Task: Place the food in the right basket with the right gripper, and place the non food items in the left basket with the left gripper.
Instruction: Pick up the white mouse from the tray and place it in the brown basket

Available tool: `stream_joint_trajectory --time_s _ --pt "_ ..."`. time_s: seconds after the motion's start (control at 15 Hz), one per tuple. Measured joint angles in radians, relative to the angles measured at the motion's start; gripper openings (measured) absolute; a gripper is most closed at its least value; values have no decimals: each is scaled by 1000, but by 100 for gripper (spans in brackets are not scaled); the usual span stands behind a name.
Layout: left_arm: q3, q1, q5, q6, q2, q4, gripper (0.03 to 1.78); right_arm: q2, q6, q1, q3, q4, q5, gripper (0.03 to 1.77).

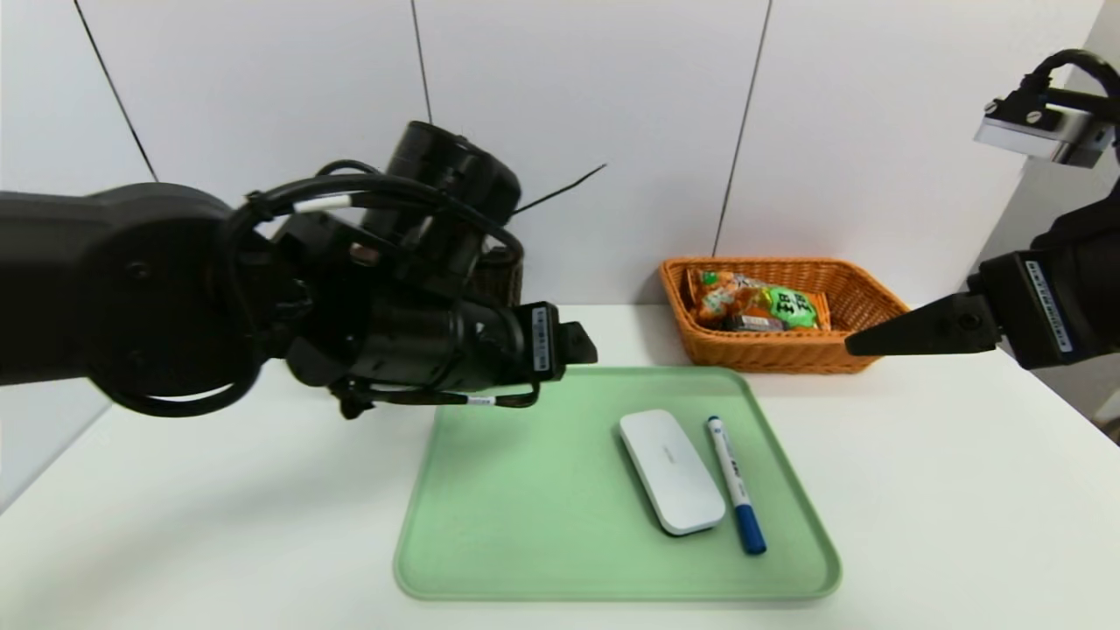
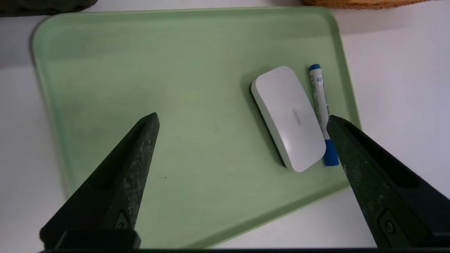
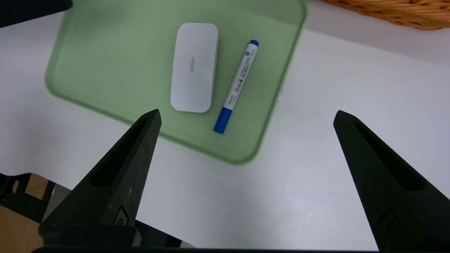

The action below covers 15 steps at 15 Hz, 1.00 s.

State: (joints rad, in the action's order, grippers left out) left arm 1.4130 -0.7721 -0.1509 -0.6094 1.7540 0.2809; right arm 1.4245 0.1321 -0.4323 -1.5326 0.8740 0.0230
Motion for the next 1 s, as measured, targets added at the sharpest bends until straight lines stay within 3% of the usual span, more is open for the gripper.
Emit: stream_joint_trajectory --time_s 0.27,0.4,0.53,0.8,1.0 --pt "94 -64 -77 -92 128 29 169 11 4 5 20 0 0 169" --pt "134 -83 -99 -104 180 41 169 14 6 7 39 -5 0 169" --pt "182 -109 -164 -102 229 69 169 13 7 10 72 -39 0 169" --pt "344 -163 -290 -118 339 194 169 9 8 21 142 -118 2 169" --pt "475 -195 -314 -154 406 309 169 6 10 24 164 -120 3 169"
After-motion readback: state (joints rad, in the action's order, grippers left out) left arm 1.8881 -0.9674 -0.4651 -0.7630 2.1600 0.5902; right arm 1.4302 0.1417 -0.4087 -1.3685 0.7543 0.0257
